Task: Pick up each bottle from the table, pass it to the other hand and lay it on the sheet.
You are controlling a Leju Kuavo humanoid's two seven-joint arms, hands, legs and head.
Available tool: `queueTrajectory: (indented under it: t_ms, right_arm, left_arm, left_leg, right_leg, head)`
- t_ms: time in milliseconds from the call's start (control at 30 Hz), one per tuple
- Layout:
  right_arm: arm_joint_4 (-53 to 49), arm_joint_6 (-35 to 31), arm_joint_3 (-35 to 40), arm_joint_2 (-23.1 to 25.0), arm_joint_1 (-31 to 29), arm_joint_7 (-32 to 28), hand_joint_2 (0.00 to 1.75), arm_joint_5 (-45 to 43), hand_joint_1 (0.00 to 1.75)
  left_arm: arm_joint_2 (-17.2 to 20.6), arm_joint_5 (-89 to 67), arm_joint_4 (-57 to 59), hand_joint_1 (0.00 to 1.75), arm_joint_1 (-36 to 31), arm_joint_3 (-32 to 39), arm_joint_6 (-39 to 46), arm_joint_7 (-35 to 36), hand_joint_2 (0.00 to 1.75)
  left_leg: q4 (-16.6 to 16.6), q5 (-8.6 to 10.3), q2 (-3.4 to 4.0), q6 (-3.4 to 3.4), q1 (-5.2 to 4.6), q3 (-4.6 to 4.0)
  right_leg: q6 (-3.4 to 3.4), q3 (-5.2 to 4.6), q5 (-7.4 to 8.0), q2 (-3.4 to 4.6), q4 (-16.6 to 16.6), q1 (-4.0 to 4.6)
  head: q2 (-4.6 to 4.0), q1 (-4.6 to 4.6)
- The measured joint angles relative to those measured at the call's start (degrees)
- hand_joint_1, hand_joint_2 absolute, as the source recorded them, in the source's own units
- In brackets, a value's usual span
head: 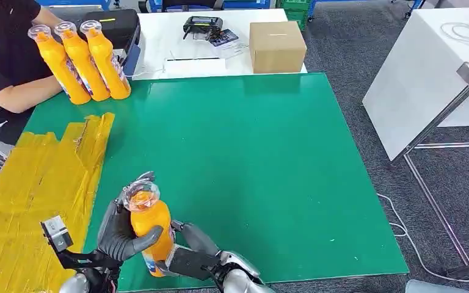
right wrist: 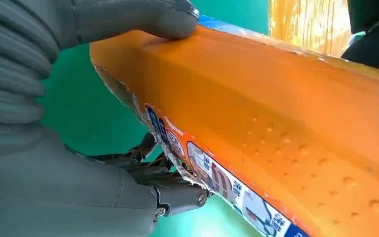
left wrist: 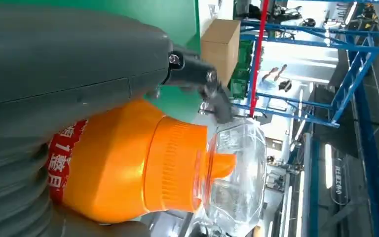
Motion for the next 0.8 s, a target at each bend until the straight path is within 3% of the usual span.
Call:
queueTrajectory:
  t_ms: [567, 800]
  right_arm:
    - [0.0, -0.1, -0.2, 0.0, 0.1, 0.0, 1.75, 0.5, 1.75]
    - [0.0, -1.9, -0.5, -0.5, 0.1, 0.5, 1.75, 2.1, 1.75]
  left_arm:
    - [1.0, -2.7, 0.0, 1.75, -0.2, -0.7, -0.1, -0.8, 1.75]
    - [6.2, -6.1, 0.1, 1.75, -0.4, -0.5, -0.7, 0.8, 1.75]
  left_leg:
    - [0.0, 0.00, 0.00, 0.00, 0.00, 0.00]
    - [0.0, 0.00, 0.00, 0.00, 0.01, 0.00]
  right_leg:
    - [0.00, 0.00, 0.00, 0.00, 0.0, 0.00]
    - [0.00, 0.04, 0.00, 0.00, 0.0, 0.01]
  head:
    - [0.00, 0.00]
    - [0.00, 0.02]
